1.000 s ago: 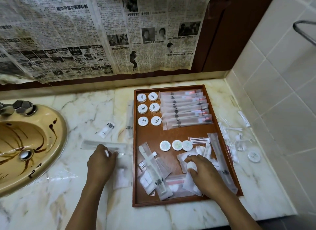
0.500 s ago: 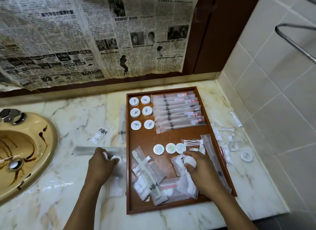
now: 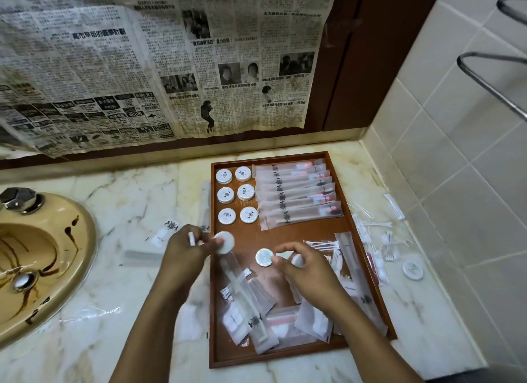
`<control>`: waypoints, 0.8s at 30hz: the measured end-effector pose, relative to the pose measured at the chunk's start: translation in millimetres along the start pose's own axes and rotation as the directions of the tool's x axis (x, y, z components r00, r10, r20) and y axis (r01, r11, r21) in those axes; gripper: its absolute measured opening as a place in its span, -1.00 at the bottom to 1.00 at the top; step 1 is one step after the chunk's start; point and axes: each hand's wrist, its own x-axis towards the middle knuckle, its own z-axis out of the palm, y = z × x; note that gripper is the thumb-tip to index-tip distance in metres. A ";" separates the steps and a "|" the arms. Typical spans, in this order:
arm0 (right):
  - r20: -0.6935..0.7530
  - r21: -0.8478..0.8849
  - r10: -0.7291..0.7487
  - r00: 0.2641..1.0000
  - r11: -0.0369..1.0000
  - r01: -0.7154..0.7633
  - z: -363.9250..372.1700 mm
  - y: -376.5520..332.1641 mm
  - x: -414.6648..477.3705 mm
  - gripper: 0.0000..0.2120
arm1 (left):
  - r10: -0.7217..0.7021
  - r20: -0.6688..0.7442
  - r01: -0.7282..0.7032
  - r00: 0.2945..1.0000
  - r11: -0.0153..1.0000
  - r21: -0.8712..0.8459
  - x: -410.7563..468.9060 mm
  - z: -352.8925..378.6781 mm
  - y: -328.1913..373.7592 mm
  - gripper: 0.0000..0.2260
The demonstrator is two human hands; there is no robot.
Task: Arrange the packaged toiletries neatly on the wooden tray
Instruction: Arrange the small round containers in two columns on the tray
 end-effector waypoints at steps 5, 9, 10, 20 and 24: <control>-0.028 0.093 -0.004 1.000 0.996 0.007 20.6 -33.9 22.6 -0.86 | -0.053 0.175 0.101 0.983 0.956 -0.274 2.4 33.2 9.0 -0.78; -0.061 0.124 0.062 0.996 0.991 -0.054 27.0 -33.5 37.1 -0.87 | -0.099 0.208 0.162 0.973 0.935 -0.315 11.7 38.8 3.7 -0.69; -0.067 0.129 0.075 0.995 0.990 -0.066 27.0 -32.9 40.5 -0.87 | -0.118 0.218 0.187 0.969 0.926 -0.329 14.5 37.3 2.6 -0.65; -0.179 -0.493 -0.051 0.983 0.869 -0.044 29.8 -46.0 107.3 -0.89 | -0.182 0.036 0.185 0.983 0.951 -0.248 60.9 14.5 -19.9 -0.70; -0.106 -0.651 -0.049 0.993 0.758 -0.032 40.5 -57.8 141.1 -0.85 | -0.044 -0.047 0.044 0.998 0.999 0.011 89.2 18.5 -23.5 -0.67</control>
